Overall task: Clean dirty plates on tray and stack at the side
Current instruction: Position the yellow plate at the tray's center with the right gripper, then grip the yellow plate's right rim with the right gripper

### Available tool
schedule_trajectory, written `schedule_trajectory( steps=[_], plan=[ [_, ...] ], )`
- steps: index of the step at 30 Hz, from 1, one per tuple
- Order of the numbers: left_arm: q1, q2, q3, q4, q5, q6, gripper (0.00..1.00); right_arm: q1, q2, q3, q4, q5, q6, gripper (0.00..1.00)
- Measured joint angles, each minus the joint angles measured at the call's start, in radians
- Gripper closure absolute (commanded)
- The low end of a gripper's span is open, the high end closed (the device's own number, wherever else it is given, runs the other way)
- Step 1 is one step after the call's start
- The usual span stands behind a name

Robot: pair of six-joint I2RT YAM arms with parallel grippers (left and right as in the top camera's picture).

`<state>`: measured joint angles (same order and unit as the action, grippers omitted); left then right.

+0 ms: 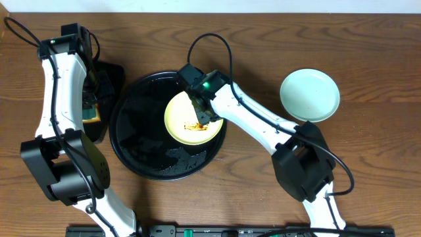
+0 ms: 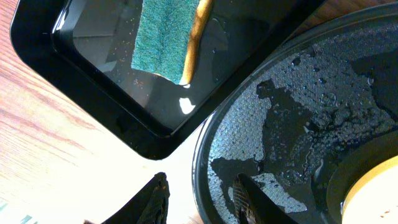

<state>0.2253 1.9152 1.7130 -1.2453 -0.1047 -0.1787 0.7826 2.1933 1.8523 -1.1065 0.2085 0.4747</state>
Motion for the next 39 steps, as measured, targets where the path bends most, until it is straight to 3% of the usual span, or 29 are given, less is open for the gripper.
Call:
schedule_trajectory(
  steps=[2, 10, 18, 32, 39],
  plan=[
    [0.000, 0.000, 0.000, 0.000, 0.000, 0.000, 0.65, 0.000, 0.014, 0.000, -0.003, -0.012, 0.014, 0.36],
    [0.000, 0.000, 0.000, 0.000, 0.000, 0.000, 0.64, -0.008, 0.081, 0.000, -0.053, -0.034, 0.102, 0.38],
    [0.000, 0.000, 0.000, -0.003, 0.000, 0.000, 0.64, -0.051, 0.120, 0.001, -0.097, -0.003, 0.178, 0.27],
    [0.000, 0.000, 0.000, -0.004, 0.000, 0.000, 0.65, -0.111, 0.119, 0.005, -0.203, 0.066, 0.261, 0.20],
    [0.000, 0.000, 0.000, -0.005, 0.000, 0.000, 0.65, -0.120, 0.119, 0.005, -0.259, 0.137, 0.313, 0.08]
  ],
)
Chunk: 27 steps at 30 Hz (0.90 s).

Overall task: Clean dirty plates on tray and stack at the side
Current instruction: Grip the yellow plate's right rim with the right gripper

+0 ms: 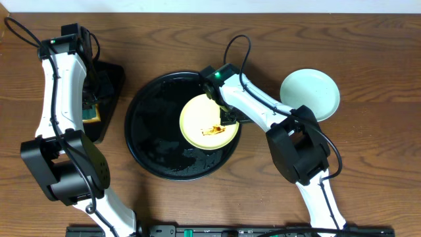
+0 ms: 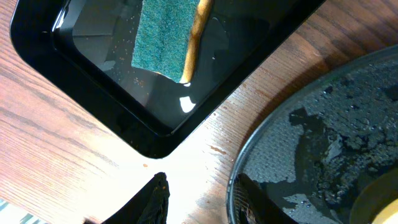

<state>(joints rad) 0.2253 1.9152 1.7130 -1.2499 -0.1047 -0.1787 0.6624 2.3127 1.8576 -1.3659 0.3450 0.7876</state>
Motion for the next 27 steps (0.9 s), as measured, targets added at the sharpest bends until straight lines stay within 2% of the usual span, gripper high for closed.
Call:
schedule_trajectory(
  steps=[12, 15, 22, 27],
  plan=[
    [0.000, 0.000, 0.000, -0.002, 0.000, 0.000, 0.64, -0.051, 0.000, 0.000, -0.084, 0.087, 0.074, 0.06],
    [0.000, 0.000, 0.000, -0.001, 0.000, 0.000, 0.61, -0.073, 0.000, -0.001, -0.088, 0.102, 0.075, 0.05],
    [0.010, 0.000, 0.000, 0.032, 0.000, 0.005, 0.61, -0.089, 0.000, -0.002, -0.030, 0.108, -0.044, 0.01],
    [0.087, 0.000, 0.000, 0.072, 0.064, 0.058, 0.65, -0.071, 0.000, -0.002, 0.009, 0.091, -0.156, 0.01]
  ],
)
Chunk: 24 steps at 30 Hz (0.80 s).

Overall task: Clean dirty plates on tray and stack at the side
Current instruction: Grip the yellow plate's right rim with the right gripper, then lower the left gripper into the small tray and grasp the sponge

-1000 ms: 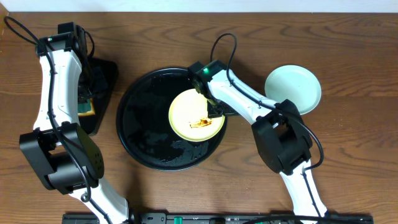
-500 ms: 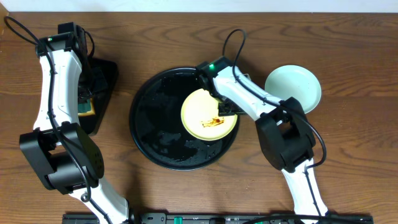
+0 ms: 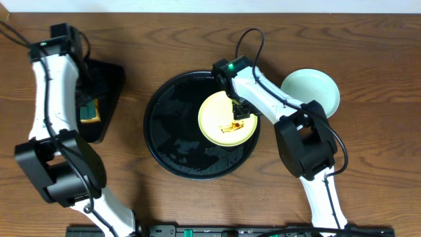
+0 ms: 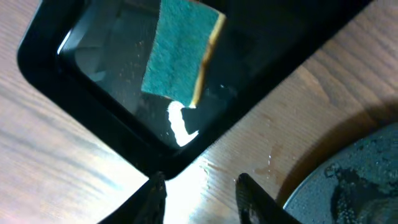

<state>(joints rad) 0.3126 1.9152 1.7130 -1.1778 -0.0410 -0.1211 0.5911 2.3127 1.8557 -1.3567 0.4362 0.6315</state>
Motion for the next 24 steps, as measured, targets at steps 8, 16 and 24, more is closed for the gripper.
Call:
schedule_trajectory(
  steps=[8, 16, 24],
  plan=[
    [0.202, 0.000, 0.000, 0.029, 0.203, 0.121, 0.47, 0.050, 0.000, 0.000, 0.061, -0.069, -0.196, 0.01],
    [0.259, 0.015, 0.000, 0.057, 0.292, 0.182, 0.42, 0.060, 0.000, 0.000, 0.034, -0.112, -0.275, 0.01],
    [0.248, 0.191, -0.002, 0.097, 0.316, 0.205, 0.38, 0.060, 0.000, 0.000, -0.027, -0.127, -0.285, 0.01]
  ],
)
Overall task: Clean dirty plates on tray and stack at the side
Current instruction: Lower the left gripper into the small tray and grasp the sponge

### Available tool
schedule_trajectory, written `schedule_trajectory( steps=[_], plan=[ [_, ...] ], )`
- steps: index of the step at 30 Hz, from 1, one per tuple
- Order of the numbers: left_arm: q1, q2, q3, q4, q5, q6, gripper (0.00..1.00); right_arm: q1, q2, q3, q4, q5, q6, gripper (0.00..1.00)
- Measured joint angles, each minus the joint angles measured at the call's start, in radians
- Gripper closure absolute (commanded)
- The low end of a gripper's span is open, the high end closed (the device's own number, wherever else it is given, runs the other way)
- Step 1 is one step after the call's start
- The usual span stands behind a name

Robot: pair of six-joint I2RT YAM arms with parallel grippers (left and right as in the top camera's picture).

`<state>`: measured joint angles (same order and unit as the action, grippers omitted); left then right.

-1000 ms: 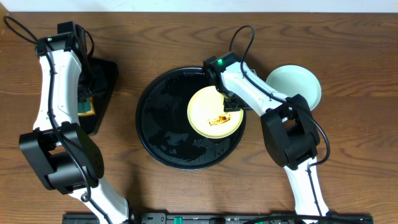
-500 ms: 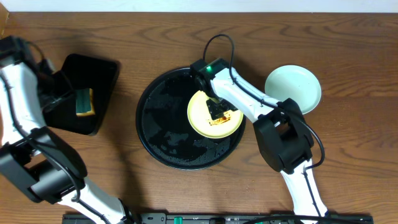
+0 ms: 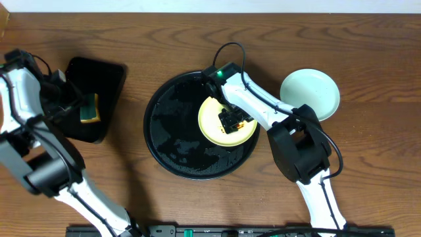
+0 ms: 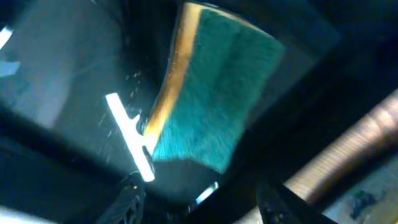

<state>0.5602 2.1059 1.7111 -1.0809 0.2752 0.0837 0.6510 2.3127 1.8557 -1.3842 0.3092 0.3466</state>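
A yellow plate (image 3: 214,118) with an orange-brown food smear lies in the right half of the round black tray (image 3: 171,131). My right gripper (image 3: 230,120) is down on the plate's middle, covering the smear; how its jaws stand does not show. A clean pale green plate (image 3: 310,95) sits on the table to the right. A green and yellow sponge (image 4: 214,99) lies in the wet black square tray (image 3: 99,76) at the left. My left gripper (image 4: 205,205) hangs open just above that sponge (image 3: 89,108), fingers (image 4: 132,200) spread wide.
Water beads cover the round tray's floor. Bare wooden table (image 3: 368,171) lies between the two trays and all round them. The right arm's cable (image 3: 227,49) loops above the round tray's far rim.
My left arm has swung out to the left and its gripper now hangs over the sponge, jaws spread wider. My right gripper has moved from the plate's right side to its middle.
At first the round tray lay close beside the sponge tray, with my right gripper on the yellow plate. At each later moment the tray and plate stood further right. My left gripper stayed open by the sponge tray's corner, and is now over the sponge.
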Motion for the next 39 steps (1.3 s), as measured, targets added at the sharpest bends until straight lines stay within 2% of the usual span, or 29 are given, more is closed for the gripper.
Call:
schedule_trajectory(
  steps=[17, 26, 31, 32, 33, 37, 39],
  plan=[
    [-0.002, 0.067, -0.003, 0.119, 0.000, 0.004, 0.32, 0.007, 0.000, 0.000, -0.032, -0.003, 0.000, 0.01],
    [-0.080, 0.117, -0.003, 0.140, -0.001, 0.080, 0.34, 0.013, 0.000, 0.000, -0.033, -0.006, 0.000, 0.01],
    [-0.142, 0.124, -0.003, 0.146, -0.019, 0.123, 0.72, 0.013, 0.000, 0.000, -0.036, -0.007, 0.000, 0.01],
    [-0.151, 0.124, -0.003, 0.148, -0.027, 0.129, 0.87, 0.013, 0.000, 0.000, -0.036, -0.007, 0.000, 0.02],
    [-0.159, 0.124, -0.003, 0.147, -0.038, 0.127, 0.92, 0.013, 0.000, 0.000, -0.036, -0.007, 0.000, 0.07],
    [-0.168, 0.124, -0.002, 0.148, -0.072, 0.120, 0.93, 0.013, 0.000, 0.000, -0.037, -0.012, -0.005, 0.39],
    [-0.168, 0.124, -0.002, 0.149, -0.085, 0.104, 0.93, 0.013, 0.000, 0.000, -0.038, -0.014, -0.012, 0.50]
  ],
)
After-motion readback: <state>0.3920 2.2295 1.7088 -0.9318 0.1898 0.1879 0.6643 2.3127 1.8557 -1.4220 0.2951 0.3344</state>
